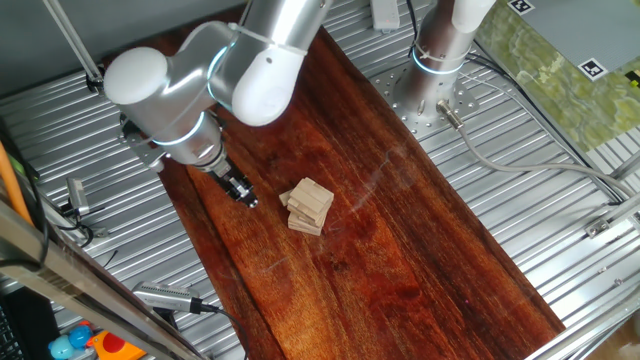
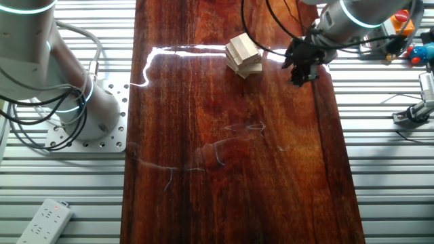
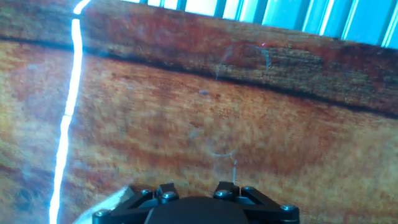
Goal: Play Jenga
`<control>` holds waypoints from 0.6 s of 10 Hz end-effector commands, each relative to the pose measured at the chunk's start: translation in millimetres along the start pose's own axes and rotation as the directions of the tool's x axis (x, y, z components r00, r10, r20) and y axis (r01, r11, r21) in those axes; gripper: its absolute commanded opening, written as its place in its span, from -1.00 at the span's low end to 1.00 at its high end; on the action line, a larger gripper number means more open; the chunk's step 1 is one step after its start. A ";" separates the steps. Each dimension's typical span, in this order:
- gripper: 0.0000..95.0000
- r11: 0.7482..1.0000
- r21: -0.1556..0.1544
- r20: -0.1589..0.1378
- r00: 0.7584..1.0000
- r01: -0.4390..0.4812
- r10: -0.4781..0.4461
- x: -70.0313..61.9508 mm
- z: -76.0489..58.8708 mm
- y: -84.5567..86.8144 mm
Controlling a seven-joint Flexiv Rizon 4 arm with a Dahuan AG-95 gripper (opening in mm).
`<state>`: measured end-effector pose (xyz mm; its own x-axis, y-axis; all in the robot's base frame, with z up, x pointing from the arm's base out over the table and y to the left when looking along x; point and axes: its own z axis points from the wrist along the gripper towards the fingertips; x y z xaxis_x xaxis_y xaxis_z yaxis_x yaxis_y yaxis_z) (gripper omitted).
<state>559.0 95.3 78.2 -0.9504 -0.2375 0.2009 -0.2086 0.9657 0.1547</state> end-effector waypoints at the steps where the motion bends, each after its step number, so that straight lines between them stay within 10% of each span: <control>1: -0.60 1.000 -0.002 -0.002 1.000 -0.008 0.008 -4.6 -2.0 1.0; 3: -1.00 1.000 0.000 0.005 1.000 -0.015 0.015 -4.0 -5.3 2.8; 6: -1.00 1.000 -0.003 -0.004 1.000 -0.004 0.004 -3.8 -7.2 4.9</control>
<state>559.1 99.8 85.5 -0.9510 -0.2344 0.2017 -0.2053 0.9664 0.1549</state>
